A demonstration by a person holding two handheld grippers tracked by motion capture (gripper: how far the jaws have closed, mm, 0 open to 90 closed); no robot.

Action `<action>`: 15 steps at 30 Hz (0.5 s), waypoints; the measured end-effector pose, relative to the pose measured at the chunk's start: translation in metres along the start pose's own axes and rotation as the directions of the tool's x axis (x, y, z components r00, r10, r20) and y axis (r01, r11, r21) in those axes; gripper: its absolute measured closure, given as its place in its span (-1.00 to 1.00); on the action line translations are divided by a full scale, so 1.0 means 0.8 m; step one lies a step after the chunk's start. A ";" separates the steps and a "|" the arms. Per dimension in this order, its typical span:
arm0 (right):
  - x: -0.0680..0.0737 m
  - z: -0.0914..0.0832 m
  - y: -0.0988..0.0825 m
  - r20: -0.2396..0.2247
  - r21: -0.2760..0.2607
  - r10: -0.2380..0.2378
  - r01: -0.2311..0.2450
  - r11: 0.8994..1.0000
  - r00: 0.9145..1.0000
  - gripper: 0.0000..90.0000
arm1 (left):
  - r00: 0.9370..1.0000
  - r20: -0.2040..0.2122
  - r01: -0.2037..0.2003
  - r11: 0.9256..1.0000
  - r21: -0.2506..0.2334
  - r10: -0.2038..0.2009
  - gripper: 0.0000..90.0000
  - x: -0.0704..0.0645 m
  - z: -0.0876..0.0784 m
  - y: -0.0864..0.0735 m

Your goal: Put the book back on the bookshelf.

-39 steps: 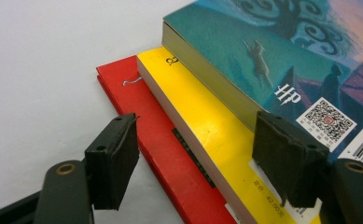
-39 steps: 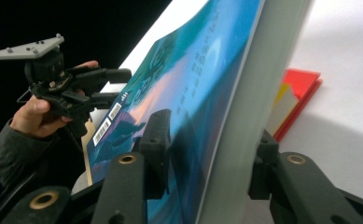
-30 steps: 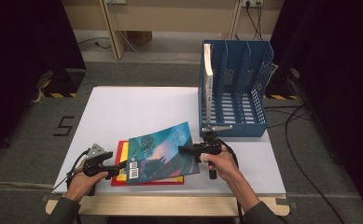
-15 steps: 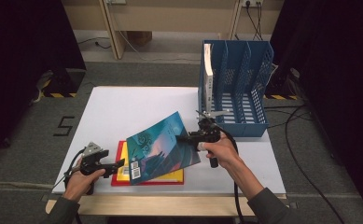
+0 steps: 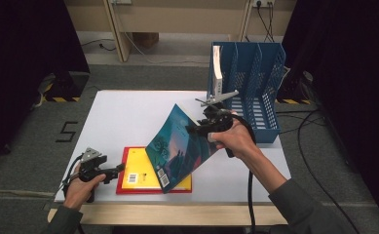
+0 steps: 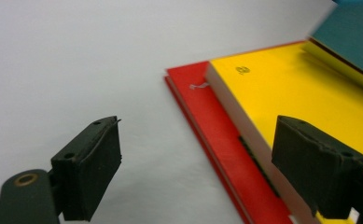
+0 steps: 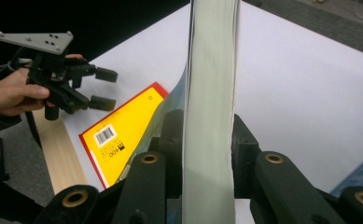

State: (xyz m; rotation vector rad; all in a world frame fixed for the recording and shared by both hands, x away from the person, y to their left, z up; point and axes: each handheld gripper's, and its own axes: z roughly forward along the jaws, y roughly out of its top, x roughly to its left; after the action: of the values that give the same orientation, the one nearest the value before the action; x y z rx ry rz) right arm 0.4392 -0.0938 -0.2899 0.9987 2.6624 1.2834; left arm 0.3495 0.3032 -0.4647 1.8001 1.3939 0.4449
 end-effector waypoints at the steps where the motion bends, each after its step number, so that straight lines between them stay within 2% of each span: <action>1: 0.002 -0.004 0.004 0.014 0.008 -0.006 0.006 1.000 1.000 0.64 | 1.000 -0.019 0.008 1.000 -0.001 -0.008 -0.67 0.004 0.000 0.000; 4: 0.006 -0.012 0.012 0.039 0.031 -0.022 0.021 0.999 0.999 0.64 | 0.999 -0.048 0.015 1.000 0.018 -0.014 -0.67 0.009 0.001 -0.002; 9: 0.009 -0.027 0.022 0.087 0.069 -0.058 0.053 0.996 0.994 0.64 | 0.997 -0.070 0.019 0.998 0.053 -0.016 -0.67 0.017 0.006 -0.007; 15: 0.015 -0.045 0.032 0.149 0.124 -0.114 0.095 0.988 0.982 0.64 | 0.998 -0.067 0.017 0.998 0.056 -0.013 -0.67 0.019 0.007 -0.007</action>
State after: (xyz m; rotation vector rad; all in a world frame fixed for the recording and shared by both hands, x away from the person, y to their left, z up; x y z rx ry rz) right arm 0.4331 -0.1006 -0.2450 0.9150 2.6553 0.9969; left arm 0.3547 0.3157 -0.4748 1.8340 1.4787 0.4658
